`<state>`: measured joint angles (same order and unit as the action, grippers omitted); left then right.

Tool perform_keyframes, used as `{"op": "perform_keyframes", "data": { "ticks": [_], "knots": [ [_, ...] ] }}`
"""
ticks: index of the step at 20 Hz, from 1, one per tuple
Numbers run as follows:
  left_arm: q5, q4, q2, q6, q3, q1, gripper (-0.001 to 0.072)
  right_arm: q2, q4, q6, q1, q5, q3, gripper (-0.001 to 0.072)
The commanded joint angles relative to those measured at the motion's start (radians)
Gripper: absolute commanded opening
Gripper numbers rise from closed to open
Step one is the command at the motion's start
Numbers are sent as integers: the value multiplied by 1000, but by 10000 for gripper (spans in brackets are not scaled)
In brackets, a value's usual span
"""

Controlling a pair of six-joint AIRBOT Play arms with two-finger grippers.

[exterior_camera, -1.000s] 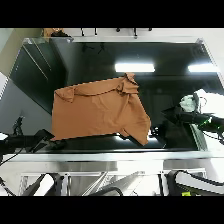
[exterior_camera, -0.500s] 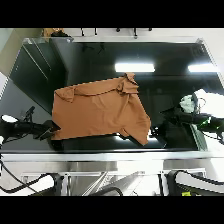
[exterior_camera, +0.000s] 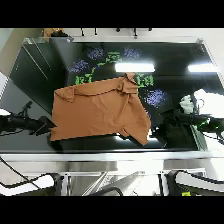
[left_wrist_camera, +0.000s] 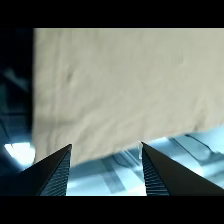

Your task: Fold the shirts.

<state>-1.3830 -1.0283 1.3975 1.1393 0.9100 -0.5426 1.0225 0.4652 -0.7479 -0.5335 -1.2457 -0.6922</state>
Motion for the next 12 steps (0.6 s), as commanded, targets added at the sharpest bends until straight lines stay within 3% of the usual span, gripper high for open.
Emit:
{"op": "perform_keyframes", "data": {
  "ticks": [1,6,12],
  "knots": [
    [-75,-1,2,-61,20,-121,481,1,3,0,-1,0,0,521],
    [81,0,3,-166,-72,-236,481,1,3,0,-1,0,0,521],
    [181,12,5,-204,-151,-171,481,1,3,11,-1,0,0,521]
  ]
}}
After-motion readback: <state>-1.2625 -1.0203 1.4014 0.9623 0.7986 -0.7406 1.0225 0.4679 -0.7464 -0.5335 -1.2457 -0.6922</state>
